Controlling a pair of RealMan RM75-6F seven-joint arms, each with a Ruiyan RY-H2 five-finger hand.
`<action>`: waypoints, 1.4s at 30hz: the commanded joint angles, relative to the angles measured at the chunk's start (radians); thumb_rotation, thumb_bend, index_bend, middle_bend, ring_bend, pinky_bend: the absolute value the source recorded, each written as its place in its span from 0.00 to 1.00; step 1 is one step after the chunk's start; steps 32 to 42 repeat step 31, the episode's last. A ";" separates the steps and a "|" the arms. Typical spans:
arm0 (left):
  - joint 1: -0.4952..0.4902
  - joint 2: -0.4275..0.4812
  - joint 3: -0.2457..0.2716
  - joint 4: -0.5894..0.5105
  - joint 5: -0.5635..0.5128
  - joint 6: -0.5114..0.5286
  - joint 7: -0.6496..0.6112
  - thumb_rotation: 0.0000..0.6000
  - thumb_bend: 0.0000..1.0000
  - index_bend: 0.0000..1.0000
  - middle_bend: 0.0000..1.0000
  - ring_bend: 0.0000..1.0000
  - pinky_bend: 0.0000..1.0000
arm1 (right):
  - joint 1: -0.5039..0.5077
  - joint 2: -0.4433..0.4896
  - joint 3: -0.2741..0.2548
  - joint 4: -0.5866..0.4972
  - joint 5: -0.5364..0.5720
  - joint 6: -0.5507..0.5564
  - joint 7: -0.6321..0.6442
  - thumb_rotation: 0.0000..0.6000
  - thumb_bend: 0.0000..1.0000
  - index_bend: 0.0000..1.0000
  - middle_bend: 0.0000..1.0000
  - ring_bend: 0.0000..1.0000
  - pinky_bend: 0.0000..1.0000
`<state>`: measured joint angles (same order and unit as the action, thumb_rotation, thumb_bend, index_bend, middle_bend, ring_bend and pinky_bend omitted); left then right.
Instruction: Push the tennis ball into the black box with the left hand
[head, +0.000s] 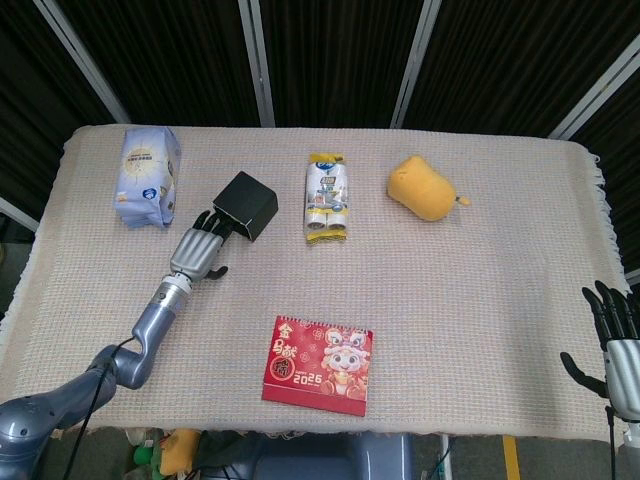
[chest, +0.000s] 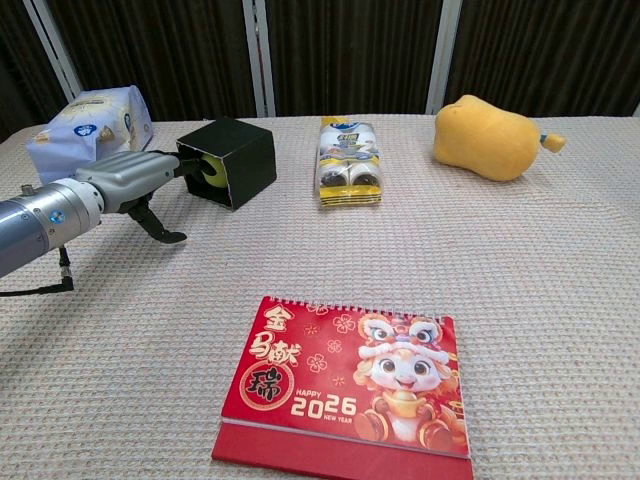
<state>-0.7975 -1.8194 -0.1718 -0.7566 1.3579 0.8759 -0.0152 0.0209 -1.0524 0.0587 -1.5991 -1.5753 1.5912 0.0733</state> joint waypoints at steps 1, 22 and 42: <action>0.030 0.052 0.017 -0.087 0.014 0.038 0.013 1.00 0.19 0.11 0.15 0.04 0.05 | 0.001 -0.001 0.001 0.001 0.001 -0.001 -0.003 1.00 0.29 0.00 0.00 0.00 0.02; 0.642 0.556 0.270 -0.768 0.129 0.840 0.218 1.00 0.04 0.02 0.06 0.00 0.00 | 0.014 -0.048 0.004 0.023 -0.039 0.016 -0.037 1.00 0.29 0.00 0.00 0.00 0.00; 0.692 0.550 0.297 -0.764 0.213 0.892 0.273 1.00 0.03 0.01 0.05 0.00 0.00 | 0.026 -0.055 0.000 0.035 -0.039 -0.006 -0.044 1.00 0.29 0.00 0.00 0.00 0.00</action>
